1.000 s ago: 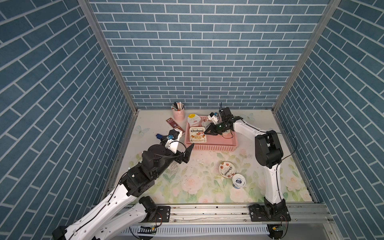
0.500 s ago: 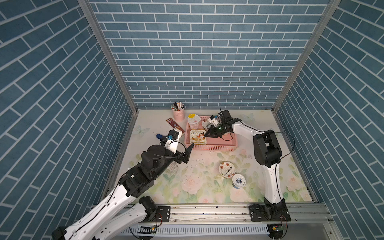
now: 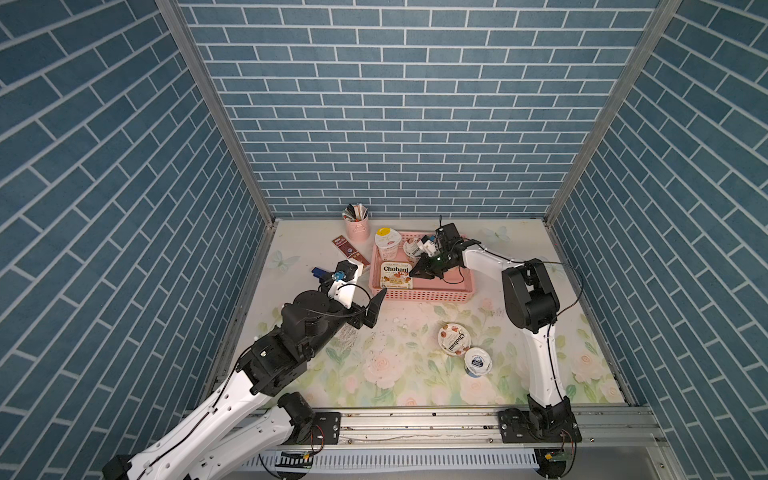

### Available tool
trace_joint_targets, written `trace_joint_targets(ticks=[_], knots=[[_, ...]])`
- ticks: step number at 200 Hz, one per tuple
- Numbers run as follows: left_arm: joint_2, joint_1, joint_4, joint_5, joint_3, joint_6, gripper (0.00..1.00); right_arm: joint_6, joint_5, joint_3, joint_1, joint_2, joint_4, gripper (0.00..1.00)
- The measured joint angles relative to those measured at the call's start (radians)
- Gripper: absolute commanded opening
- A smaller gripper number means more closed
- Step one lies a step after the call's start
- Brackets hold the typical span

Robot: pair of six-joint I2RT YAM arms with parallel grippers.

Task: Put the yogurt in the basket
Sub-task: Place the yogurt in the basket.

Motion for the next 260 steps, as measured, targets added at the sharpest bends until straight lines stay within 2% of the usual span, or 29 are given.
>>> trace_joint_targets(ticks=[111,218,260], knots=[[0.0,0.0,-0.002,-0.008,-0.003,0.0,1.0,0.001,-0.002,0.086,0.021,0.05,-0.023,0.0],[0.0,0.0,-0.015,-0.012,-0.009,0.0,1.0,0.008,-0.002,0.088,0.024,0.054,-0.027,0.0],[0.0,0.0,-0.015,-0.013,-0.009,0.0,1.0,0.008,-0.005,0.088,0.024,0.054,-0.026,0.13]])
